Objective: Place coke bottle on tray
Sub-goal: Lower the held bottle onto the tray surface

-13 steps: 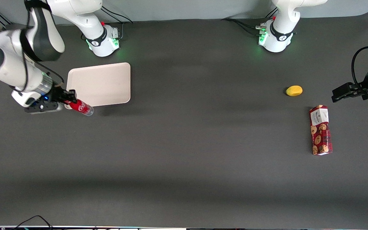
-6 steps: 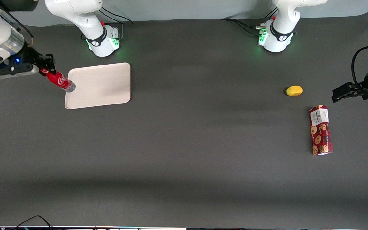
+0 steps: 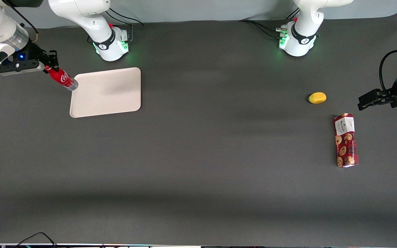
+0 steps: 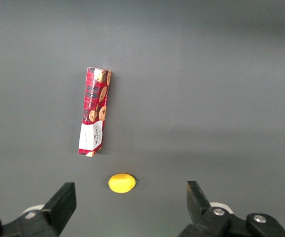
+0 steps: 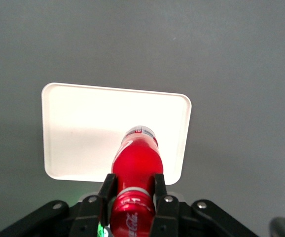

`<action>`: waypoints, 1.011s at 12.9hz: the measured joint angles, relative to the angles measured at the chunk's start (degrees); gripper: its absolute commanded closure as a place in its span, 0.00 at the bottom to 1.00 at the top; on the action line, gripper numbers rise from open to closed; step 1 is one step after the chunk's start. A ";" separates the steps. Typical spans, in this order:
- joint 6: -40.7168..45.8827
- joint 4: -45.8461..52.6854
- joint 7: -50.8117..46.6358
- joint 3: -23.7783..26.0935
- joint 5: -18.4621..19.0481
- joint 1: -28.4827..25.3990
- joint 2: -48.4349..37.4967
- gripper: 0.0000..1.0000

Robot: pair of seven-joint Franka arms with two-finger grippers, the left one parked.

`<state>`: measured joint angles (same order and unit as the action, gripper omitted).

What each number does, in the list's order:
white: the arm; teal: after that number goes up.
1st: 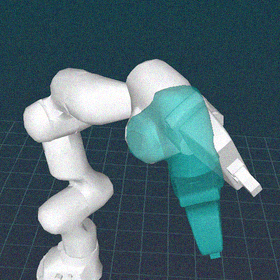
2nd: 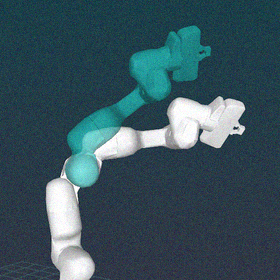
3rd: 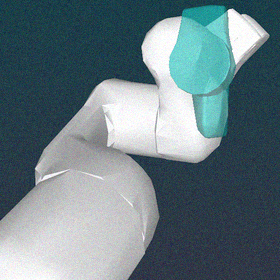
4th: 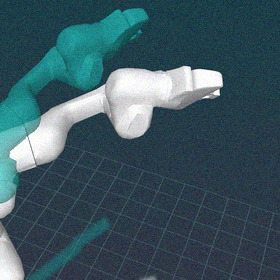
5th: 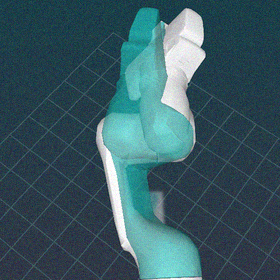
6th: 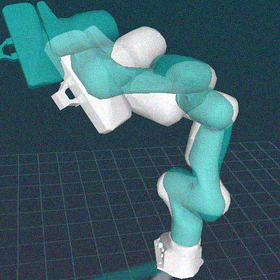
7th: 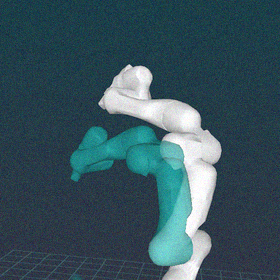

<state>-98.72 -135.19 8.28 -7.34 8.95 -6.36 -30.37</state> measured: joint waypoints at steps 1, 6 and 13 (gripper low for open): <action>-2.27 -2.54 1.51 -1.48 0.22 0.55 -0.11 1.00; -10.73 -12.70 4.82 -10.06 5.82 1.60 -0.17 1.00; -24.08 -20.28 5.04 -16.91 9.82 1.64 4.40 1.00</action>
<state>-122.80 -155.46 13.32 -24.25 18.77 -4.72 -25.97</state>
